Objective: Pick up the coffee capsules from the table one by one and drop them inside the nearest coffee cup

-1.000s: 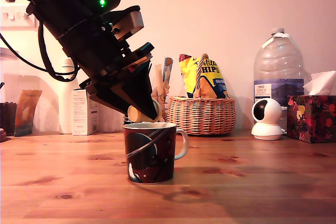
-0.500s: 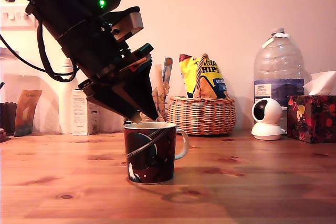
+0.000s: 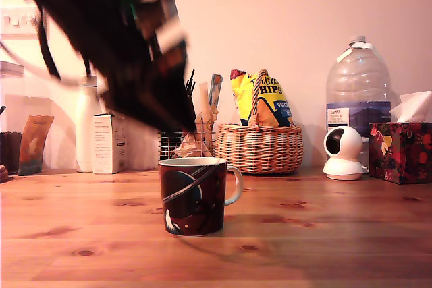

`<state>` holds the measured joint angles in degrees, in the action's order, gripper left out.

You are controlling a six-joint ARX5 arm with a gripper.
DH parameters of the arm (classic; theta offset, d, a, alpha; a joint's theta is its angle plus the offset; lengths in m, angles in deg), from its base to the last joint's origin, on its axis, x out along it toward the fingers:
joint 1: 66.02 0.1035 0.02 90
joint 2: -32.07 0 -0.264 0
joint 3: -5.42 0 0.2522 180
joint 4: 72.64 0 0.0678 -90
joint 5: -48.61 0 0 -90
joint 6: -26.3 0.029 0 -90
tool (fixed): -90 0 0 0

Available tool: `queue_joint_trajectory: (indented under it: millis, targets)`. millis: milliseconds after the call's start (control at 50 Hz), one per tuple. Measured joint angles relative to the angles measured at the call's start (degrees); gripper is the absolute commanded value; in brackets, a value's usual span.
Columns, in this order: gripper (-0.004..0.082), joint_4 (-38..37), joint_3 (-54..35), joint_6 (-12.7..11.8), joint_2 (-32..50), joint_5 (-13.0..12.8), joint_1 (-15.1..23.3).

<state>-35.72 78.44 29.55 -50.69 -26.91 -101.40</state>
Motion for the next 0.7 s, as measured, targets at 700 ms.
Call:
queue_joint_trajectory:
  millis: [700]
  targets:
    - [-0.0019,-11.04,-23.39,-2.95,20.98,-2.12,14.21]
